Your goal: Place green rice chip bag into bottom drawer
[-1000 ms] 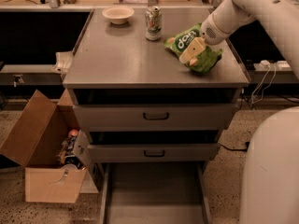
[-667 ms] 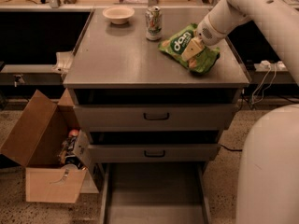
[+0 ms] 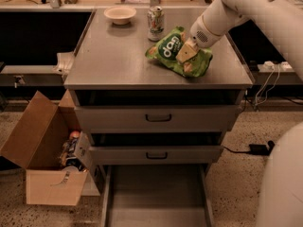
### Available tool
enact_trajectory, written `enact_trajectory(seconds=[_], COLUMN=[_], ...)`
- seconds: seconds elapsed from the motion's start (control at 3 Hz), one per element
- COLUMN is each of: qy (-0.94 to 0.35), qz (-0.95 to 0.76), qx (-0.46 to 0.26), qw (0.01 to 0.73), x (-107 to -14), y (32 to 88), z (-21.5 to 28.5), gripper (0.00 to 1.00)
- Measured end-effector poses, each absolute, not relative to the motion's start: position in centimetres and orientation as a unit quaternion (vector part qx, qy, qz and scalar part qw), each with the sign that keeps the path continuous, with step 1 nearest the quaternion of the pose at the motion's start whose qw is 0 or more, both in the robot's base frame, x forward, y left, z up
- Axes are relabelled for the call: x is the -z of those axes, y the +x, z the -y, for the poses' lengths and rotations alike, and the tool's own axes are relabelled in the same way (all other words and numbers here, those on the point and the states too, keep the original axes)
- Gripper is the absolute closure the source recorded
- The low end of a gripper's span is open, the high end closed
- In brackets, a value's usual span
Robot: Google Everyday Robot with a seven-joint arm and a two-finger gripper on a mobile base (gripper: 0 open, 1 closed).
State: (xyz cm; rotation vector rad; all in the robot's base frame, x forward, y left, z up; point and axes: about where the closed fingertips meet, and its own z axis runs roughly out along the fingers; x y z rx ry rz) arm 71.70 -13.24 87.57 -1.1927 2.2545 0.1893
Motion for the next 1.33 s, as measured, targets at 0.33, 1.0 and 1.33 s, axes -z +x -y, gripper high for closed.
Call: enact_trajectory(seconds=[0.33, 1.0, 1.33], qy=[-0.492, -0.597, -0.596], qz=[-0.806, -0.692, -0.693], qx=[-0.100, -0.176, -0.176], qw=[0.313, 0.366, 0.366], x=[-90.0, -95.5, -95.4], y=[68.6, 58.6, 58.6], z=[11.4, 10.9, 10.8], gripper=[1.00, 1.00, 1.00])
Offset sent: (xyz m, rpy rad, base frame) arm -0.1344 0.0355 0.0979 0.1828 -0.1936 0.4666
